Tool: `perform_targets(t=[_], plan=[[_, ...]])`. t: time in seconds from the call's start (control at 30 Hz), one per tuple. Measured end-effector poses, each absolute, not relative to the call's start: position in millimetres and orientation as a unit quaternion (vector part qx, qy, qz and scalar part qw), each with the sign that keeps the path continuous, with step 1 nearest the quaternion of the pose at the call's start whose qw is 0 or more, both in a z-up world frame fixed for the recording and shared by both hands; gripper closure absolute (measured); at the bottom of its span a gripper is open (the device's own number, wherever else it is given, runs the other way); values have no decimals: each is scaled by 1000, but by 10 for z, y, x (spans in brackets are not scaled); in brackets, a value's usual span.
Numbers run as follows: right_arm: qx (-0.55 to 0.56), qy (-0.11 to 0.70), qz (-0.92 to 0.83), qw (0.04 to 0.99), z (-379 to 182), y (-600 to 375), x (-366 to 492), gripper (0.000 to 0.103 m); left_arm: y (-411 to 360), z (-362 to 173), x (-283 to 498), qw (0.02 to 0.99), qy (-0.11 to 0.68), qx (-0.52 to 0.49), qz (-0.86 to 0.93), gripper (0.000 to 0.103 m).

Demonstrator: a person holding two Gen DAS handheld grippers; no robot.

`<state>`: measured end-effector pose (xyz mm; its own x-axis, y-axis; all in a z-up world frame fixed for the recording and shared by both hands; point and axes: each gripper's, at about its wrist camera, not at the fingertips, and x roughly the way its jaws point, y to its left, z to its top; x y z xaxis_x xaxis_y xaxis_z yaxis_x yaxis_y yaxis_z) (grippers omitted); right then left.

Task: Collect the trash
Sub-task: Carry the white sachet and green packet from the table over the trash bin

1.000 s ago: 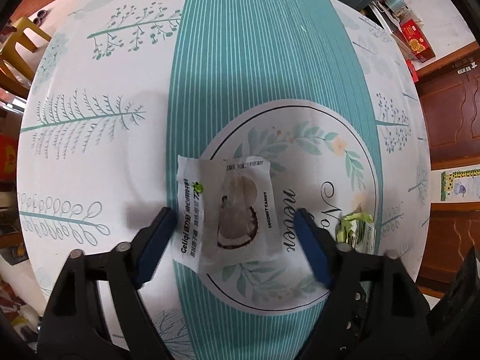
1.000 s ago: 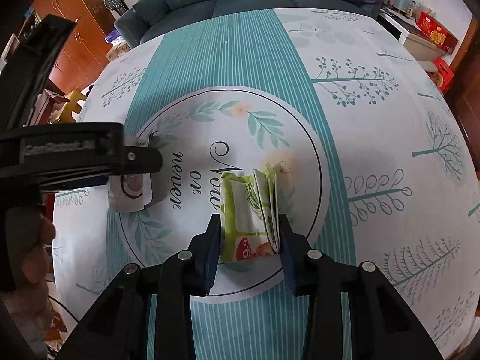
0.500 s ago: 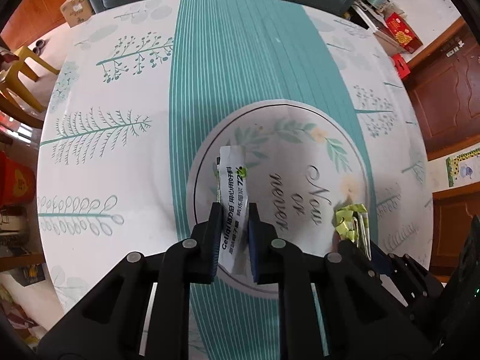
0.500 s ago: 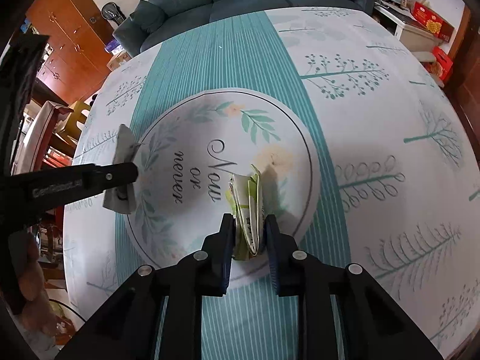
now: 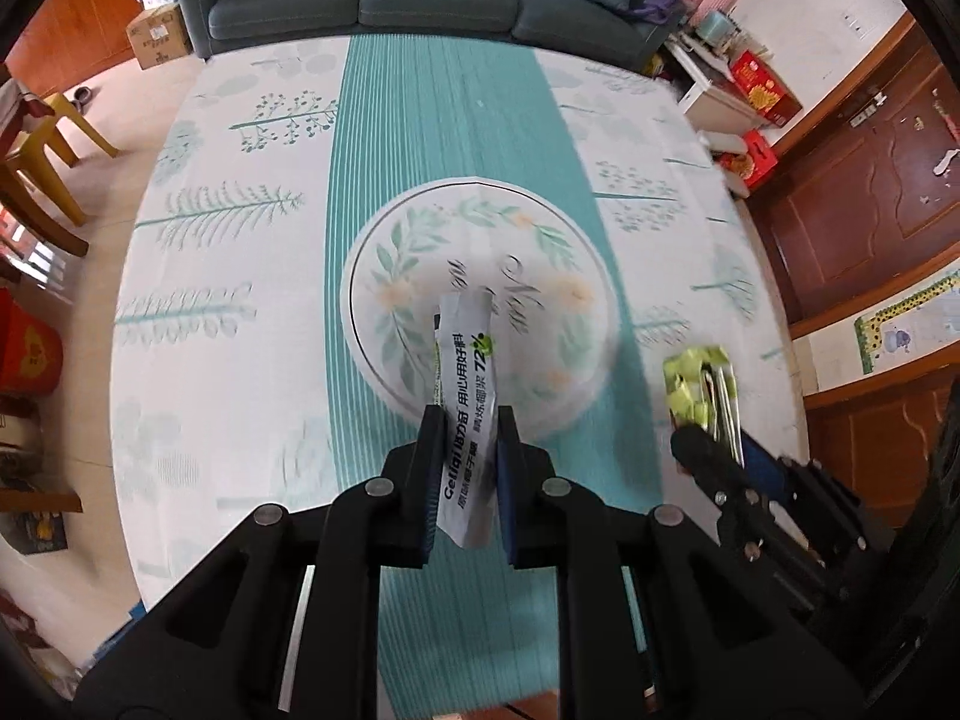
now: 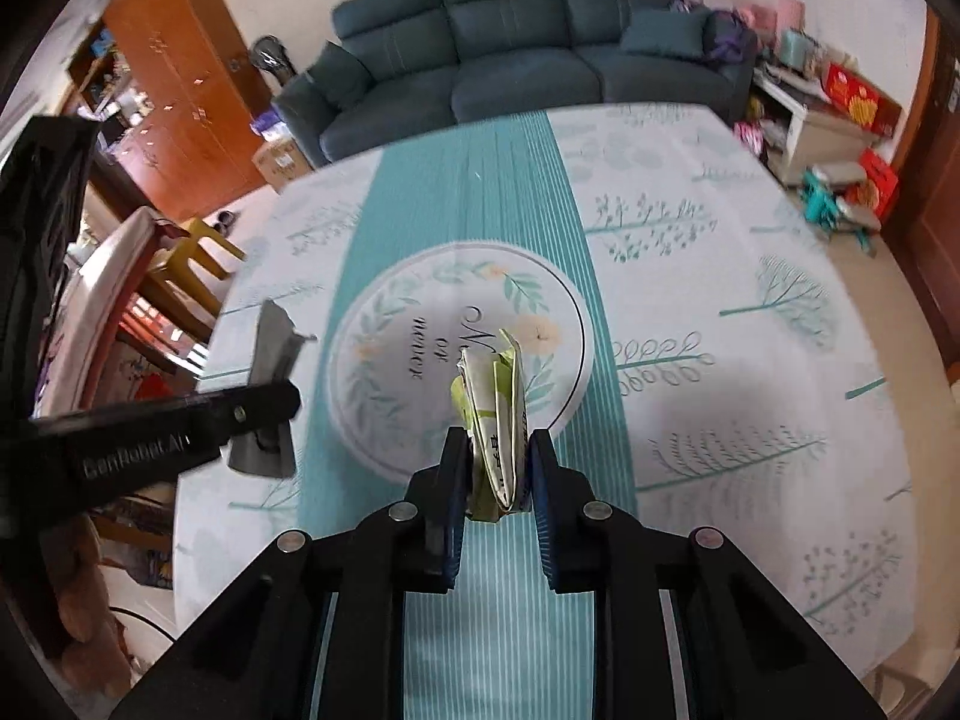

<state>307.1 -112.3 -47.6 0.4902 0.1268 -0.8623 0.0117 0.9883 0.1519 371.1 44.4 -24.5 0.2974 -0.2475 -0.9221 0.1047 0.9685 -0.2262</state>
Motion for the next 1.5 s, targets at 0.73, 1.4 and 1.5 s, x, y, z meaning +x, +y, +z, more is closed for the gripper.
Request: perform_targets(t=[0.73, 1.4, 1.5], plan=[[48, 480, 184, 857, 194, -1788, 658, 84, -231, 398, 974, 848, 521, -66, -63, 90], [138, 612, 102, 772, -2109, -1715, 39, 84, -163, -1505, 319, 761, 632, 3, -147, 90], [148, 629, 82, 759, -2672, -1681, -58, 84, -115, -1972, 316, 748, 647, 11, -146, 90]])
